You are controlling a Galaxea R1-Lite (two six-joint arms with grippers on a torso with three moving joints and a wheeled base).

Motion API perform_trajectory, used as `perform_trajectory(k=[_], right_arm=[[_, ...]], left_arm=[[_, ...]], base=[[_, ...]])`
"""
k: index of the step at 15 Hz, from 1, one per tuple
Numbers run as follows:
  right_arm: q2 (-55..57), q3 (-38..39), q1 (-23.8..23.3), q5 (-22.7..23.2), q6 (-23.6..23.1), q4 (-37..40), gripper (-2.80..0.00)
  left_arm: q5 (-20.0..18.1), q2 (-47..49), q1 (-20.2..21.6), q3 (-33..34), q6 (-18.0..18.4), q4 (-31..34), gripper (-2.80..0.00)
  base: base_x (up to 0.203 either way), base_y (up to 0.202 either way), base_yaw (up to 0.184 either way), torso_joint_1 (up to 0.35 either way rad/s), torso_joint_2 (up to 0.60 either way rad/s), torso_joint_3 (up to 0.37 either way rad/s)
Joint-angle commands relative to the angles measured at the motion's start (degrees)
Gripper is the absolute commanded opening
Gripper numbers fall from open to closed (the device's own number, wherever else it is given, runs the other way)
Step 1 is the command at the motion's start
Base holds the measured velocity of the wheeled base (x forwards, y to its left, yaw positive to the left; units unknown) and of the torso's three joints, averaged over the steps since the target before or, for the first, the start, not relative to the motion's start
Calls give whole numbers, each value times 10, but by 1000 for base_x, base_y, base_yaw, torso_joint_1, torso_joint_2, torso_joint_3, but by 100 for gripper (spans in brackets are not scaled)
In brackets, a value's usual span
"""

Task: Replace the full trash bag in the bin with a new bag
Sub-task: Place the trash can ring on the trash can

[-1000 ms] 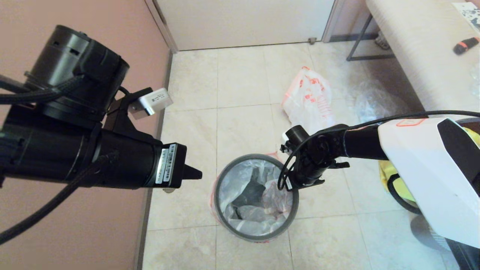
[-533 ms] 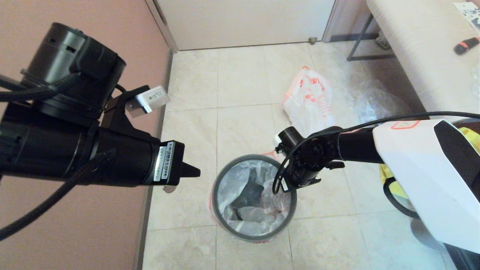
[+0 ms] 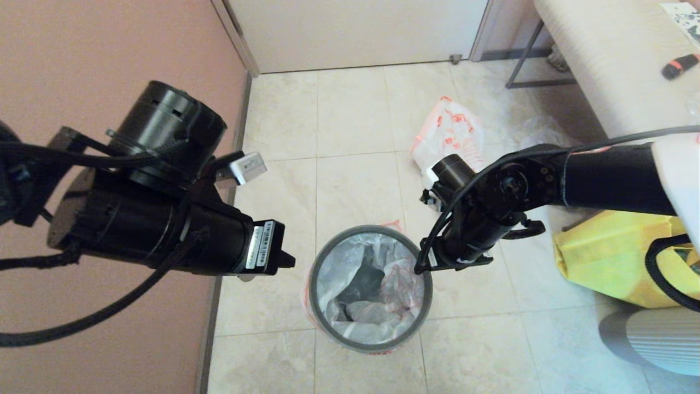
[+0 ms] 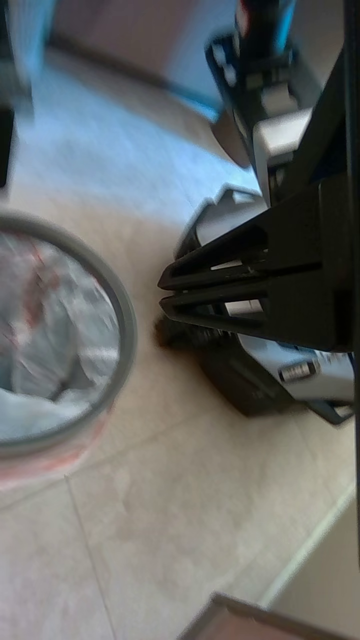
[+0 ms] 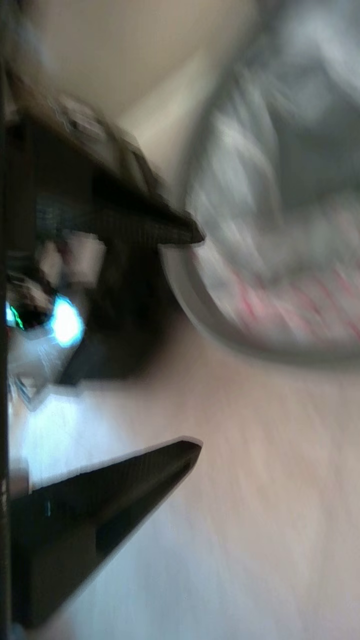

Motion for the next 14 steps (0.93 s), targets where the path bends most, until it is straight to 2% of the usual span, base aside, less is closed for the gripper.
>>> perform_trajectory(k=[1,2,4,6,8,10,11,14], right_arm=[[-44,55,-13,84,10,-36,-280],[-49,90,-21,119,13,-94,-280],[-40,152,-38,184,17,-199,-280],[-19,162,-57,245,17,-218,-280],[3,163,-60,248,7,-227,-280],[32,162,-61,247,4,-258,-280],[46,162,-64,246,3,-276,-280],[75,159,-68,243,4,-305,-280]], left_arm=[[-12,38,13,26,11,-30,-280],[-32,49,22,47,15,-71,-280],[-83,81,49,113,27,-223,-280],[-114,133,78,156,39,-336,-280],[-134,181,105,176,44,-392,-280],[-215,223,149,193,65,-444,-280],[-240,242,163,199,79,-464,-280],[-254,285,177,206,88,-508,-280]], base=[[0,0,0,0,0,0],[0,0,0,0,0,0],[0,0,0,0,0,0],[0,0,0,0,0,0],[0,0,0,0,0,0],[0,0,0,0,0,0],[0,0,0,0,0,0],[0,0,0,0,0,0]])
